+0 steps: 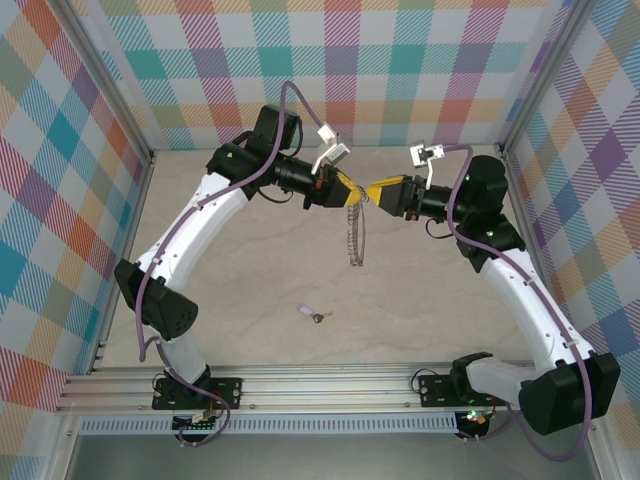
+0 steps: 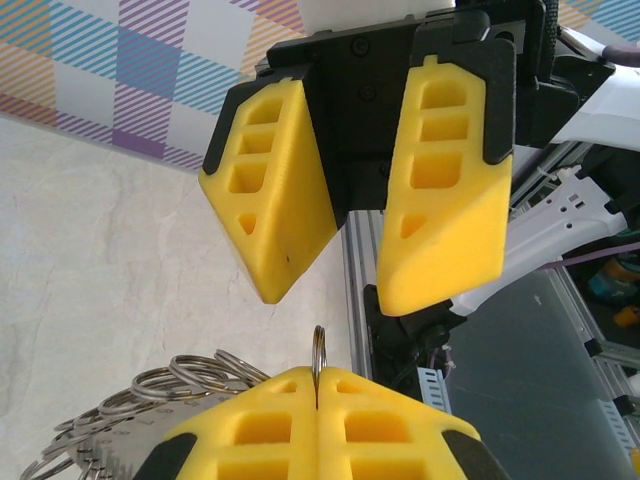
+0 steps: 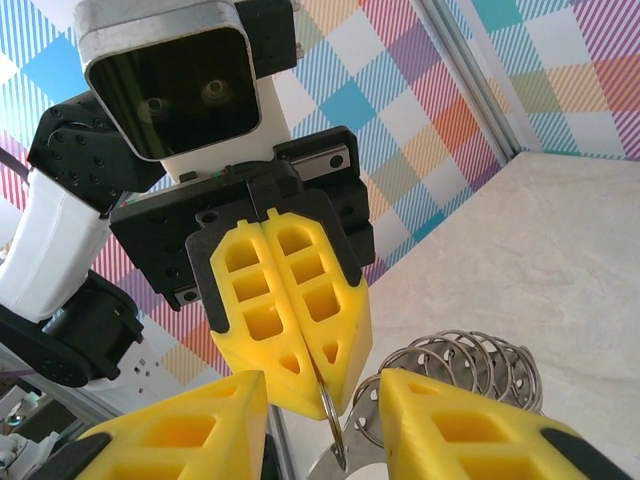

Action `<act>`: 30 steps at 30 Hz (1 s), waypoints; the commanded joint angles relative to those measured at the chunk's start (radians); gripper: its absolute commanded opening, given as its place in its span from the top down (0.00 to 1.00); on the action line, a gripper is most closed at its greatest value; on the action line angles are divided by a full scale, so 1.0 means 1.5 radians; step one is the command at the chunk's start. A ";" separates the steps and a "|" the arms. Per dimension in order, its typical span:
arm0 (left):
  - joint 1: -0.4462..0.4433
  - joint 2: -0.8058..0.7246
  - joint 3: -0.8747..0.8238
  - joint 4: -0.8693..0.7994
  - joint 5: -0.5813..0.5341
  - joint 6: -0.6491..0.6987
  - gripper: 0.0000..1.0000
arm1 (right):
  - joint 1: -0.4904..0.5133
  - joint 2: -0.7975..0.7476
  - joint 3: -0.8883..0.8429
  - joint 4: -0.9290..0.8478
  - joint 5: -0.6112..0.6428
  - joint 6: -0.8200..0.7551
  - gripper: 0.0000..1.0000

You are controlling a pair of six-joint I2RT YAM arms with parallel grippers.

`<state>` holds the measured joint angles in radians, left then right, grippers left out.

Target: Put the keys on the keyring

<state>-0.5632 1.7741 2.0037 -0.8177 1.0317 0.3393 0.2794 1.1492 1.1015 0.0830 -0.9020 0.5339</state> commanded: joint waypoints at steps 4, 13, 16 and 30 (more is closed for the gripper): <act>0.008 0.001 0.027 -0.011 0.030 0.020 1.00 | 0.005 0.016 0.021 0.008 -0.031 -0.001 0.67; 0.009 0.005 0.029 -0.013 0.035 0.022 1.00 | 0.018 0.028 0.028 0.008 -0.038 -0.003 0.74; 0.009 0.006 0.028 -0.014 0.035 0.023 1.00 | 0.020 0.030 0.029 0.008 -0.038 -0.005 0.83; 0.038 -0.056 -0.076 0.183 -0.083 -0.177 0.62 | 0.015 0.007 -0.021 0.079 0.042 0.001 1.00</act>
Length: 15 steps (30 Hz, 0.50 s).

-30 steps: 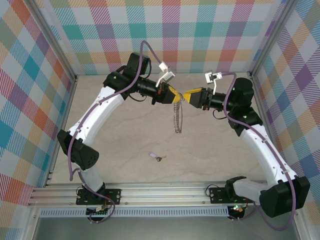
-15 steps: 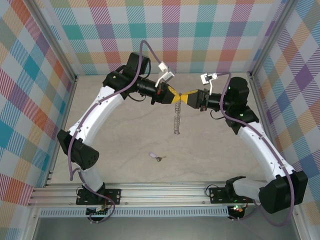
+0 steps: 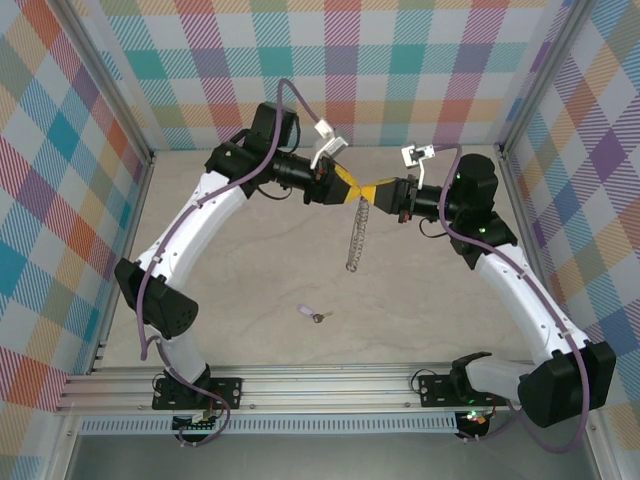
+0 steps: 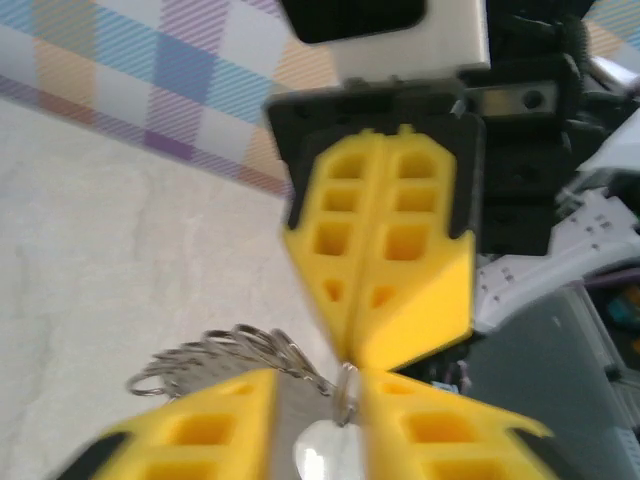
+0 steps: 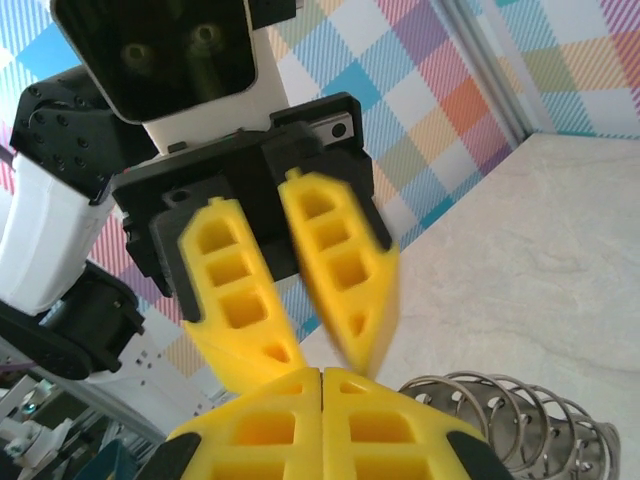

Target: Put the keys on the keyring

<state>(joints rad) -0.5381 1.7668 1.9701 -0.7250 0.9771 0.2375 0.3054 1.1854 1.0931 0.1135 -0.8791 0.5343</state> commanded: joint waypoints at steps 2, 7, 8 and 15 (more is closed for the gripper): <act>0.025 -0.087 -0.121 0.215 -0.089 -0.184 0.52 | -0.002 -0.022 -0.027 0.094 0.037 0.015 1.00; 0.026 -0.141 -0.238 0.383 -0.124 -0.315 0.50 | -0.002 -0.034 -0.056 0.189 0.061 0.055 1.00; 0.026 -0.150 -0.258 0.417 -0.125 -0.343 0.51 | -0.002 -0.036 -0.061 0.212 0.066 0.063 1.00; 0.016 -0.176 -0.367 0.652 -0.131 -0.512 0.56 | -0.003 -0.035 -0.083 0.338 0.107 0.122 1.00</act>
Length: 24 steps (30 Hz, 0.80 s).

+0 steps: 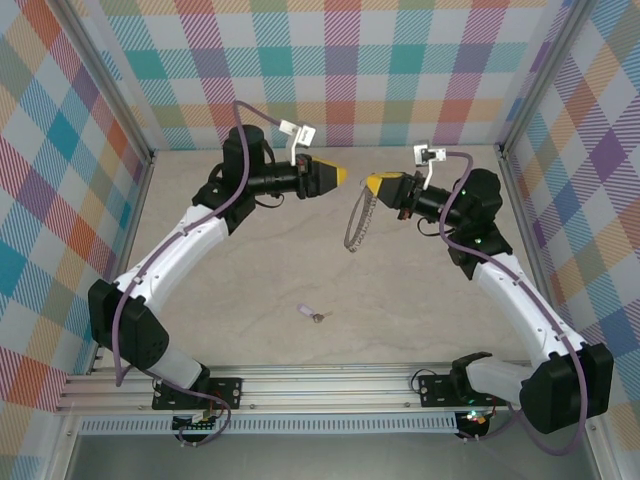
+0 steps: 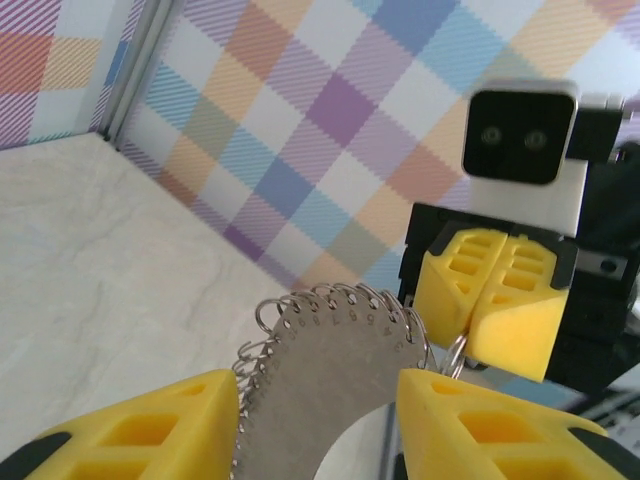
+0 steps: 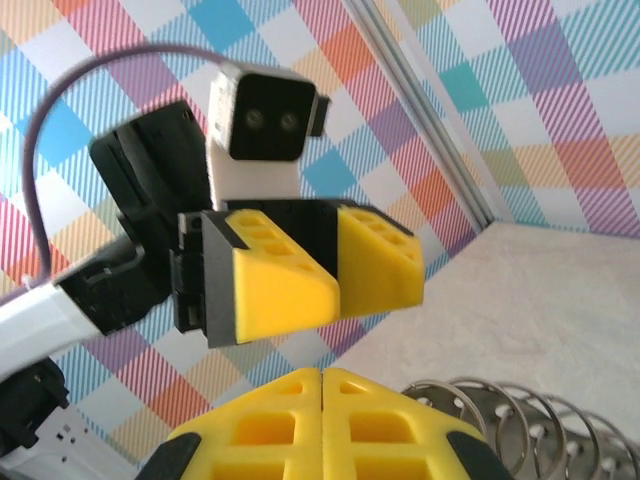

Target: Put the keys on the keyring

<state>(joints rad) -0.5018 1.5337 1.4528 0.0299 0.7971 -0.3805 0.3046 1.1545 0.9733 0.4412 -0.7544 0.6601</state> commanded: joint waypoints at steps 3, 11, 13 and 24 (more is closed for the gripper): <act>-0.021 -0.021 -0.031 0.183 -0.015 -0.119 0.58 | -0.002 -0.006 -0.002 0.164 0.033 0.061 1.00; -0.053 -0.017 -0.041 0.266 -0.024 -0.156 0.59 | -0.001 0.012 -0.003 0.232 0.050 0.106 1.00; -0.057 -0.015 -0.044 0.284 -0.024 -0.165 0.59 | -0.001 0.016 -0.005 0.246 0.052 0.115 1.00; -0.072 -0.005 -0.045 0.341 -0.022 -0.188 0.61 | -0.001 0.033 -0.009 0.278 0.053 0.138 1.00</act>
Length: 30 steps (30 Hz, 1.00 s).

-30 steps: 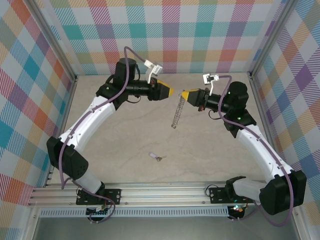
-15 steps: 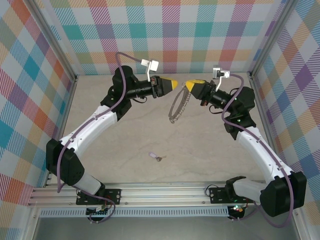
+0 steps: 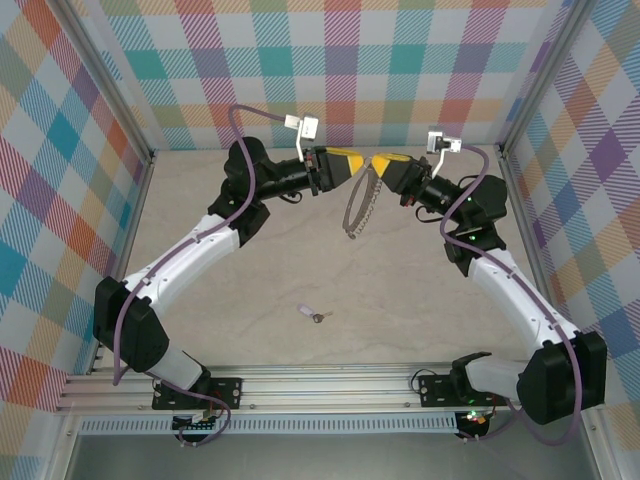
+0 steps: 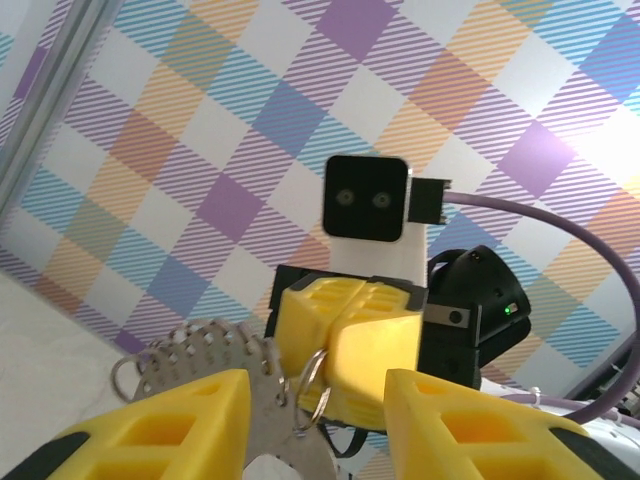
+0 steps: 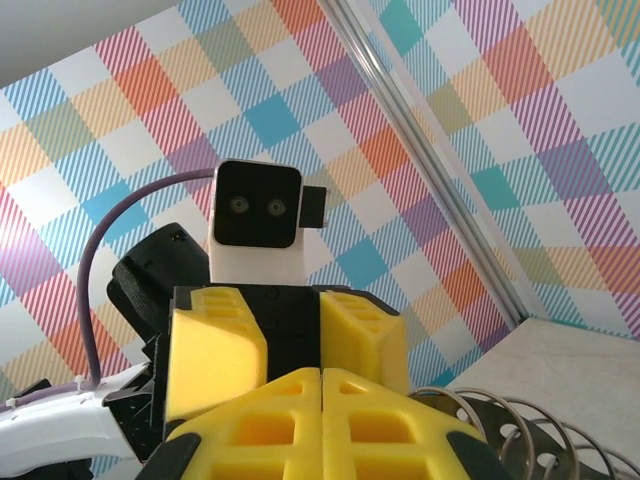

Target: Put the keys on the keyring

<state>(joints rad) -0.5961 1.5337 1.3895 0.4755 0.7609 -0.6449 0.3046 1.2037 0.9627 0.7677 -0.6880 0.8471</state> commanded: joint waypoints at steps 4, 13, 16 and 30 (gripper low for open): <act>-0.012 0.001 0.001 0.043 0.003 -0.012 0.61 | -0.001 0.002 -0.004 0.068 0.008 0.017 1.00; -0.020 0.009 0.008 0.031 0.011 -0.002 0.63 | -0.001 0.003 -0.005 0.073 0.008 0.021 1.00; -0.020 0.012 0.003 0.028 0.006 -0.001 0.63 | -0.001 0.002 -0.005 0.072 0.008 0.021 1.00; -0.027 0.021 0.011 0.031 0.014 0.002 0.81 | -0.001 0.006 -0.010 0.071 0.007 0.021 1.00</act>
<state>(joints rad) -0.6174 1.5604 1.3895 0.5003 0.7654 -0.6579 0.3046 1.2148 0.9573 0.8078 -0.6880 0.8623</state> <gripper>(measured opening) 0.201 0.067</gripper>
